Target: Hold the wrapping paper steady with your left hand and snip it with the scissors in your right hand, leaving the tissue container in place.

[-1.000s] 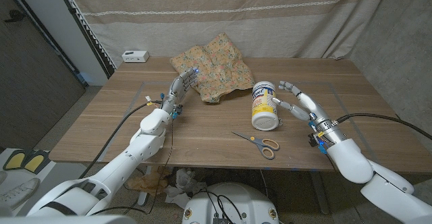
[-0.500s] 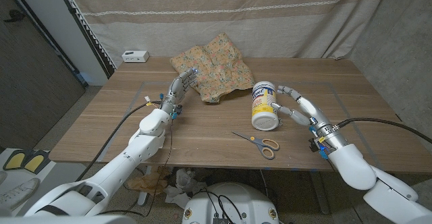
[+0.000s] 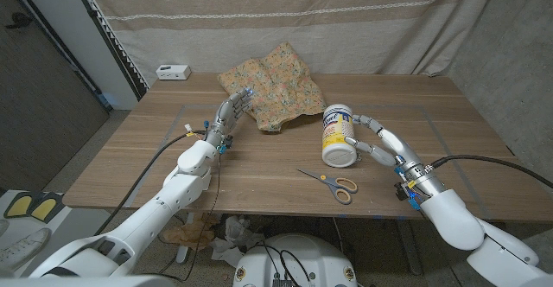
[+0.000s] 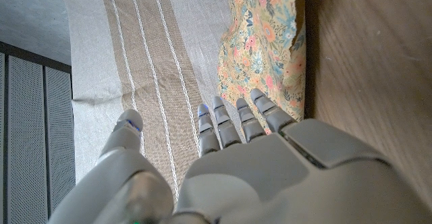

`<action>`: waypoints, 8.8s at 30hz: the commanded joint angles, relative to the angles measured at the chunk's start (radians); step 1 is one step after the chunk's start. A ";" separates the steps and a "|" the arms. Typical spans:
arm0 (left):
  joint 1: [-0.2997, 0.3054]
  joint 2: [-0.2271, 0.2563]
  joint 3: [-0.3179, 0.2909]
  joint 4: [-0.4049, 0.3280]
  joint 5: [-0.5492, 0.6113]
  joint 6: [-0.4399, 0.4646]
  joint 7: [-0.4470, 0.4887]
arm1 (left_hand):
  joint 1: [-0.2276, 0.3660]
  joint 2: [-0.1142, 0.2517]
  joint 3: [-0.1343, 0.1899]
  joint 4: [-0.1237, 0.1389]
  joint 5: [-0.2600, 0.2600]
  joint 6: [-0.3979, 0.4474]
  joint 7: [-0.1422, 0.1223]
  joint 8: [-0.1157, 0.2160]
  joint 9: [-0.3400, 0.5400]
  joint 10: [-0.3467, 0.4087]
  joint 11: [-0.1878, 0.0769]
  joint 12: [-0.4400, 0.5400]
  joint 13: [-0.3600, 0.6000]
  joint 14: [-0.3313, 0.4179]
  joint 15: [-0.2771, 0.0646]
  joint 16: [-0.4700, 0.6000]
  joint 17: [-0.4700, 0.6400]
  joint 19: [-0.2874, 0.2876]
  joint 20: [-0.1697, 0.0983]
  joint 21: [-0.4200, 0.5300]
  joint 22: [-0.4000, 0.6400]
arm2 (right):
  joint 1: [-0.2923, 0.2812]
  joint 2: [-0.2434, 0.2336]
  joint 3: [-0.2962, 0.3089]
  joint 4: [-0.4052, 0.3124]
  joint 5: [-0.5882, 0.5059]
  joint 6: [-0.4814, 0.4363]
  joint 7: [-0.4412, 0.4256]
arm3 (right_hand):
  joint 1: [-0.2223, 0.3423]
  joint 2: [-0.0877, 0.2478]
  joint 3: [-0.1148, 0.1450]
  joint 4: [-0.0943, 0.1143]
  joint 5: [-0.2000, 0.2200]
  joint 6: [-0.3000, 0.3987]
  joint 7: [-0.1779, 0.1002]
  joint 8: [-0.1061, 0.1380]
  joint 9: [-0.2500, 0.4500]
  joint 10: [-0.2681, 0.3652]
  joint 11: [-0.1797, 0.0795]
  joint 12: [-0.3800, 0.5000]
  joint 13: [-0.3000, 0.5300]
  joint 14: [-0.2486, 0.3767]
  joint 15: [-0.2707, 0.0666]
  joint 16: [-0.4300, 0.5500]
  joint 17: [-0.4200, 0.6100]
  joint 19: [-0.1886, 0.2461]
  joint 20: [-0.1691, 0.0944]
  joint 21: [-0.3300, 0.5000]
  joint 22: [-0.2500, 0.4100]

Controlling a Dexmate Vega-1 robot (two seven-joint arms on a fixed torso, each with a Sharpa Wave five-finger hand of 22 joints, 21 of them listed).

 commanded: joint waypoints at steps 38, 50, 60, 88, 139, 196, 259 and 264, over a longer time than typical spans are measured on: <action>0.013 -0.002 -0.005 0.014 -0.013 -0.039 -0.032 | 0.001 -0.011 -0.010 0.009 -0.005 0.004 -0.001 0.006 0.004 0.008 0.001 0.006 0.002 -0.013 -0.082 0.007 0.004 -0.020 -0.034 0.004 0.005 | -0.082 0.039 0.049 -0.092 -0.087 -0.010 0.067 | 0.047 0.004 0.018 -0.010 -0.023 0.101 0.047 0.013 0.004 0.100 0.073 0.018 0.001 0.424 -0.111 0.175 0.078 0.419 -0.073 0.206 0.069; 0.013 -0.001 -0.003 0.006 -0.012 -0.026 -0.027 | 0.000 -0.011 -0.011 0.010 -0.005 0.007 0.000 0.007 0.004 0.010 0.000 0.007 0.002 -0.013 -0.082 0.008 0.004 -0.019 -0.035 0.005 0.005 | -0.080 0.028 0.043 -0.097 -0.080 -0.023 0.098 | 0.060 -0.001 0.023 -0.012 -0.035 0.185 0.044 0.027 0.004 0.192 0.061 0.043 0.001 0.556 -0.153 0.234 0.103 0.499 -0.106 0.261 0.081; 0.016 0.000 -0.005 0.007 -0.016 -0.029 -0.028 | -0.001 -0.010 -0.012 0.010 -0.005 0.006 0.001 0.007 0.004 0.009 0.002 0.007 0.002 -0.014 -0.084 0.008 0.004 -0.019 -0.037 0.006 0.005 | -0.080 0.022 0.041 -0.104 -0.078 -0.037 0.110 | 0.077 -0.004 0.031 -0.017 -0.044 0.270 0.046 0.045 0.003 0.271 0.068 0.065 0.001 0.579 -0.156 0.247 0.113 0.538 -0.145 0.287 0.080; 0.072 0.034 -0.018 -0.099 0.002 -0.006 0.034 | -0.001 -0.008 -0.015 0.011 -0.005 0.010 0.003 0.009 0.004 -0.010 0.001 0.000 0.002 -0.023 -0.081 0.006 0.004 -0.022 -0.046 0.006 0.005 | -0.114 0.027 -0.002 -0.148 -0.279 -0.106 0.002 | 0.116 -0.007 0.049 -0.024 -0.067 0.363 0.026 0.048 0.004 0.365 0.043 0.079 0.001 0.616 -0.163 0.270 0.112 0.483 -0.159 0.272 0.057; 0.131 0.076 -0.036 -0.194 0.001 0.031 0.072 | 0.002 -0.005 -0.018 0.010 -0.005 0.006 0.005 0.008 0.004 -0.013 0.003 0.001 0.002 -0.033 -0.082 0.006 0.004 -0.030 -0.050 0.006 0.005 | -0.073 -0.011 -0.193 -0.199 -0.530 -0.406 -0.120 | 0.180 -0.008 0.082 -0.028 -0.083 0.412 -0.015 0.035 0.020 0.433 -0.008 0.087 0.011 0.523 -0.084 0.231 0.102 0.411 -0.038 0.259 0.029; 0.168 0.093 -0.050 -0.220 -0.008 0.015 0.070 | 0.000 -0.006 -0.025 0.011 -0.005 0.002 0.007 0.007 0.004 -0.012 0.003 0.003 0.002 -0.037 -0.081 0.007 0.004 -0.033 -0.049 0.008 0.005 | 0.072 -0.113 -0.413 -0.216 -0.576 -0.713 -0.068 | 0.207 -0.002 0.103 -0.022 -0.099 0.401 0.023 0.011 0.022 0.409 0.041 0.064 0.006 0.521 -0.091 0.218 0.091 0.412 -0.046 0.266 0.027; 0.173 0.095 -0.050 -0.217 -0.016 0.023 0.062 | -0.001 -0.004 -0.032 0.012 -0.003 0.002 0.009 0.008 0.004 -0.011 0.007 0.005 0.002 -0.042 -0.075 0.008 0.004 -0.035 -0.054 0.008 0.005 | 0.197 -0.125 -0.584 -0.182 -0.697 -0.882 0.054 | 0.211 0.016 0.125 -0.011 -0.120 0.386 -0.019 0.013 0.035 0.394 0.011 0.073 0.036 0.472 -0.097 0.188 0.089 0.363 -0.050 0.255 0.029; 0.176 0.095 -0.051 -0.219 -0.016 0.022 0.065 | -0.001 -0.004 -0.032 0.012 -0.003 0.003 0.008 0.008 0.004 -0.013 0.005 0.004 0.002 -0.042 -0.075 0.008 0.004 -0.035 -0.054 0.008 0.005 | 0.202 -0.123 -0.590 -0.179 -0.704 -0.887 0.058 | 0.210 0.020 0.128 -0.010 -0.121 0.396 -0.012 0.019 0.038 0.403 0.018 0.080 0.040 0.478 -0.093 0.190 0.091 0.366 -0.053 0.257 0.030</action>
